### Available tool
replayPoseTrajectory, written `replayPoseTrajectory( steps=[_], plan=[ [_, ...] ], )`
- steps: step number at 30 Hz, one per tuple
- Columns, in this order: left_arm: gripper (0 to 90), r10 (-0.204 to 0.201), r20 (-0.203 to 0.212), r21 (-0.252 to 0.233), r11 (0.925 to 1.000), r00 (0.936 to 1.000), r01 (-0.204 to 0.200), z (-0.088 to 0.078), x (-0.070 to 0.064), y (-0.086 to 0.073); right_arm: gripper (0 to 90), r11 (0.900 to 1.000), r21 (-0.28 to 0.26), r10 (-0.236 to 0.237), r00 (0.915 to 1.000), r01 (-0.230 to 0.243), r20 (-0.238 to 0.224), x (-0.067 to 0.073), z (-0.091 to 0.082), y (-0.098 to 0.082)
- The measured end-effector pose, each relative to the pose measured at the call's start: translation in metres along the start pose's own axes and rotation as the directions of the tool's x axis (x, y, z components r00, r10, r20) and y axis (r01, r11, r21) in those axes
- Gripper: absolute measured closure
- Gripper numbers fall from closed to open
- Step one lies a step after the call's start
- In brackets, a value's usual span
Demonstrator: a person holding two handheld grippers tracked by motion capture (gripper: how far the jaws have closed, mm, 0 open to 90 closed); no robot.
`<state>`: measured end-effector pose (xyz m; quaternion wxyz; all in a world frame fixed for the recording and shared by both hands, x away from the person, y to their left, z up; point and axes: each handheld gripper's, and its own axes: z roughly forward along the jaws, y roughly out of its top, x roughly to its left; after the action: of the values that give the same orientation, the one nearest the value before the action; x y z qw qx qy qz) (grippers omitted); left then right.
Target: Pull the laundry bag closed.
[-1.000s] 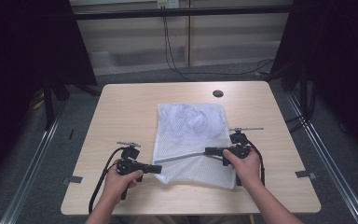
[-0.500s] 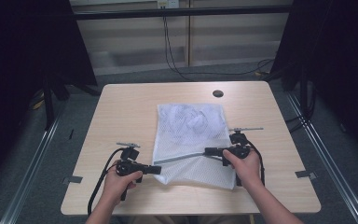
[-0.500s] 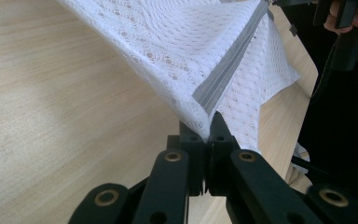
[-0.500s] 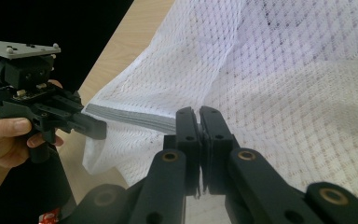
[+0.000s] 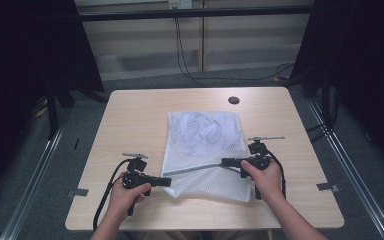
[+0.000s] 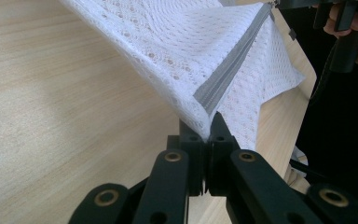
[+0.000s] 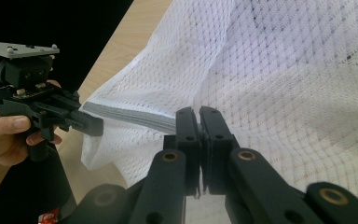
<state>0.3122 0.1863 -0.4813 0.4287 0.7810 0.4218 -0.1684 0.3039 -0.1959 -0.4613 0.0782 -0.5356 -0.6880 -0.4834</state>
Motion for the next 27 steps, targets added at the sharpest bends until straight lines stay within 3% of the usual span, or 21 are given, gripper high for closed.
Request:
replayPoseTrajectory(
  steps=[27],
  plan=[
    [88.4,0.007,-0.015,-0.001,1.0,0.9999,-0.007,-0.0003,0.0006,-0.0004,87.0,1.0,-0.01,0.014,0.9999,-0.014,0.006,-0.0062,-0.0062,-0.0021]
  ],
)
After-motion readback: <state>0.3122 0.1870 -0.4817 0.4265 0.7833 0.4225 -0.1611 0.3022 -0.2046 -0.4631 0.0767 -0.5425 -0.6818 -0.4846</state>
